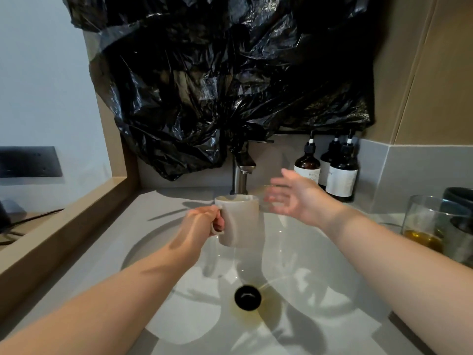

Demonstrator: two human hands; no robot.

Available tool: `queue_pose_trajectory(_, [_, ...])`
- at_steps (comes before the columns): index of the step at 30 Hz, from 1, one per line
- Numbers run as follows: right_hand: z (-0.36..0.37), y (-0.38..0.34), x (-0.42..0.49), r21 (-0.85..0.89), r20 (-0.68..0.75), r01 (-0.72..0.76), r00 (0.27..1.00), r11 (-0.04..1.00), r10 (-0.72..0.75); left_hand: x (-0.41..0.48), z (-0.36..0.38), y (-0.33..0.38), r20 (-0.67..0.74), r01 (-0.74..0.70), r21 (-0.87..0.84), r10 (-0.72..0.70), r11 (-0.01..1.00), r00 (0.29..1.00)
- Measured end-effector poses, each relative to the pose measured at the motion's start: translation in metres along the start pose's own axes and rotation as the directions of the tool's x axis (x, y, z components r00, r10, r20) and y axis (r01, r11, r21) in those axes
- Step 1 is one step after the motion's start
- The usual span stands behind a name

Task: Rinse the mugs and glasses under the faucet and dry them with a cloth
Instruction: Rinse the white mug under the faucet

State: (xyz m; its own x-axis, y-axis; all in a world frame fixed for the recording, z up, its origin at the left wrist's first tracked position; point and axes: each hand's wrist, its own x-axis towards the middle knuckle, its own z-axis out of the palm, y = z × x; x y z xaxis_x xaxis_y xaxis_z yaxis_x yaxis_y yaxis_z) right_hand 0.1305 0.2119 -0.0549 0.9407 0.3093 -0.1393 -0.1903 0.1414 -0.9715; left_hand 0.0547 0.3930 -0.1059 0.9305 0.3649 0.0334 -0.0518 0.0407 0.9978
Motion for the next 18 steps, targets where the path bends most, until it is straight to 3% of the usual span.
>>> queue_pose_trajectory(4, [0.017, -0.033, 0.015, 0.271, 0.067, 0.097, 0.991, 0.958, -0.119, 0.004, -0.008, -0.008, 0.02, -0.055, -0.008, 0.055, 0.998, 0.998])
queue_pose_trajectory(10, [0.025, -0.051, 0.023, 0.485, 0.151, 0.121, 0.964, 0.866, -0.219, 0.008, -0.007, -0.011, 0.022, -0.054, -0.036, 0.055, 0.998, 0.998])
queue_pose_trajectory(18, [0.018, -0.055, 0.022, 0.547, 0.179, 0.119, 0.95, 0.828, -0.255, 0.016, -0.004, -0.014, 0.013, -0.023, -0.001, 0.023, 1.0, 1.0])
